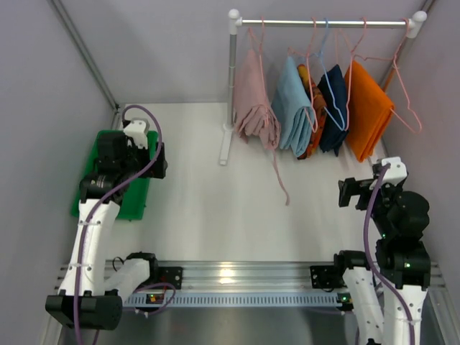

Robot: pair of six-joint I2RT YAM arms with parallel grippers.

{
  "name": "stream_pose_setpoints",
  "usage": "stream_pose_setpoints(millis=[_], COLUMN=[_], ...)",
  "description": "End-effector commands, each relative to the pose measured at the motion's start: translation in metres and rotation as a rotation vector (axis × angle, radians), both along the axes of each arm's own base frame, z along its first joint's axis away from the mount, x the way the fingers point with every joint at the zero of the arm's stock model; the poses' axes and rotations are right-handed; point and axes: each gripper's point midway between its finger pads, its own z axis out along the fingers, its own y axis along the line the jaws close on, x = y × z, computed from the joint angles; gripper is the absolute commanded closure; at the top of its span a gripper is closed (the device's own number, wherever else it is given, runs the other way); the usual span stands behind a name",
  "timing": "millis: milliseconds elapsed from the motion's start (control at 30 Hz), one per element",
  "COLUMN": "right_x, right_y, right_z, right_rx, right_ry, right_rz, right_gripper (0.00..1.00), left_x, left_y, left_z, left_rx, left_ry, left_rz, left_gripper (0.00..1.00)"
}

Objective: Remove the trousers from the hanger

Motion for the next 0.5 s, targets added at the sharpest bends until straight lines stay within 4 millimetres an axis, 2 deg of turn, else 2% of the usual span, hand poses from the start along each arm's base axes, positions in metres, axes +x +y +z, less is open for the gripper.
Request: stream_pose_setpoints(millis=[0,33,67,133,167,200,233,267,300,333,367,400,433,467], right_x=[-0.006,-0.006,-0.009,0.002,0.001,0.015,0.020,0.019,0.037,0.042,0.042,0.060,0.066,0.068], right_y=[-0.001,0.001,0.008,0.015,0.024,0.027,0.032,0.042,0.046,0.051,0.059,0.062,0.066,0.072], right_z=[0.043,0.050,0.071,0.079,0.097,0.098,0.103,0.124,0.124,0.131,0.156,0.158,0.167,0.190], right_rx=[-0.010,-0.009,-0.006,0.002,0.007,0.018,0.024,0.031,0.060,0.076,0.086,0.121,0.129,0.125], right_ry=[-0.078,-0.083,-0.116,-0.081,-0.108,-0.073,-0.068,-0.096,-0.050,-0.047,-0.089,-0.059,-0.067,-0.118], right_rz=[-0.005,0.007,0.044,0.091,0.143,0.168,0.198,0.257,0.282,0.312,0.360,0.375,0.395,0.428], right_gripper=[0.01,0.01,0.01,0.01,0.01,0.01,0.01,0.01,0.01,0.02,0.03,0.03,0.06,0.07], left_x=[0.006,0.007,0.008,0.010,0.011,0.012,0.012,0.012,0.013,0.014,0.015,0.016,0.016,0.018], left_y=[0.016,0.018,0.020,0.021,0.019,0.015,0.014,0.013,0.013,0.012,0.012,0.012,0.012,0.011], left_z=[0.011,0.012,0.011,0.010,0.009,0.008,0.008,0.010,0.011,0.012,0.015,0.017,0.017,0.019], left_rx=[0.019,0.025,0.031,0.032,0.030,0.020,0.015,0.010,0.010,-0.013,-0.021,-0.024,-0.028,-0.032], left_ry=[-0.047,-0.046,-0.041,-0.020,-0.011,0.001,0.005,0.002,-0.002,-0.002,-0.014,-0.021,-0.024,-0.036], left_rz=[0.115,0.127,0.136,0.141,0.129,0.113,0.110,0.106,0.106,0.124,0.130,0.133,0.133,0.132], left_gripper=[0.01,0.01,0.01,0.01,0.01,0.01,0.01,0.01,0.01,0.01,0.01,0.01,0.01,0.01])
